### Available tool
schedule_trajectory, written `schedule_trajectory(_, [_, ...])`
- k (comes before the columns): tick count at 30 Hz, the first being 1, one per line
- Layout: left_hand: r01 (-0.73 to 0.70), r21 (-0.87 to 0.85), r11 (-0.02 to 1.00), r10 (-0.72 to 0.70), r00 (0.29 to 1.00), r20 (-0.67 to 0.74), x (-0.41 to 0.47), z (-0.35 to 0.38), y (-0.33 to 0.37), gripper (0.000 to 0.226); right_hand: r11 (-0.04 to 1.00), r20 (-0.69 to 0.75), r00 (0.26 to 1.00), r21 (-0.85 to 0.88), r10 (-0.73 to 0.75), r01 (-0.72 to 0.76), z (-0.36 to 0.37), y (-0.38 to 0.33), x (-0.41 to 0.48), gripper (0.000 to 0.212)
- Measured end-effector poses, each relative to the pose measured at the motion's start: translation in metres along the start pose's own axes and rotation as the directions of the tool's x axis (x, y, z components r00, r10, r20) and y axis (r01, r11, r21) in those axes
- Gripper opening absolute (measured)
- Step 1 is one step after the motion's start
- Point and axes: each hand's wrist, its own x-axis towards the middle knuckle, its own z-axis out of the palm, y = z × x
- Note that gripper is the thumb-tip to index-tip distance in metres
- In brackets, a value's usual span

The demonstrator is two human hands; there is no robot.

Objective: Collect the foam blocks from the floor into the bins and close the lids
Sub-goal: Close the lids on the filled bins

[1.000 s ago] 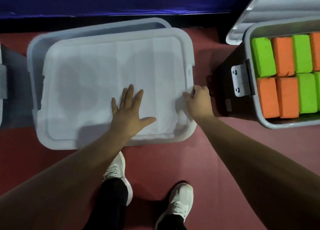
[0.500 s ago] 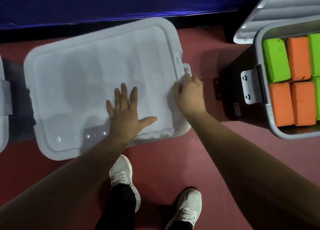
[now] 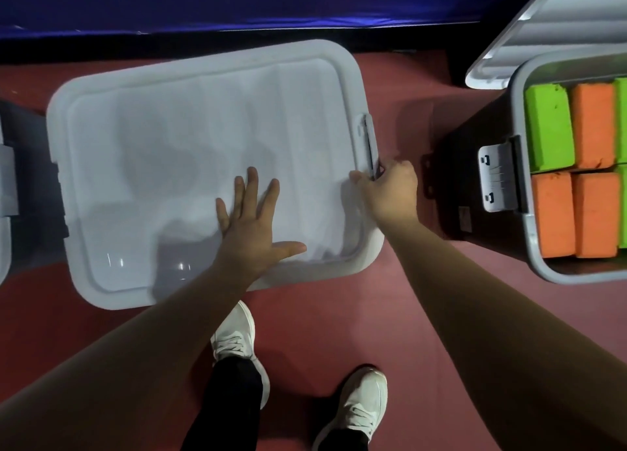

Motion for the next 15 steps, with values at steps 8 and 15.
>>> schedule_trajectory(8, [-0.030,-0.179,0.983,0.023,0.999,-0.045,-0.002,-0.008,-0.004,0.100,0.898,-0.188,0.954,-0.419,-0.234,0.137,0.016,-0.038,-0.027,0.030])
schedule_trajectory(15, [-0.089,-0.312,0.946,-0.113,0.812,-0.573,-0.024,-0.041,-0.092,0.034,0.679,0.159,0.745,-0.323,-0.648,0.659,0.084,-0.113,-0.076,0.058])
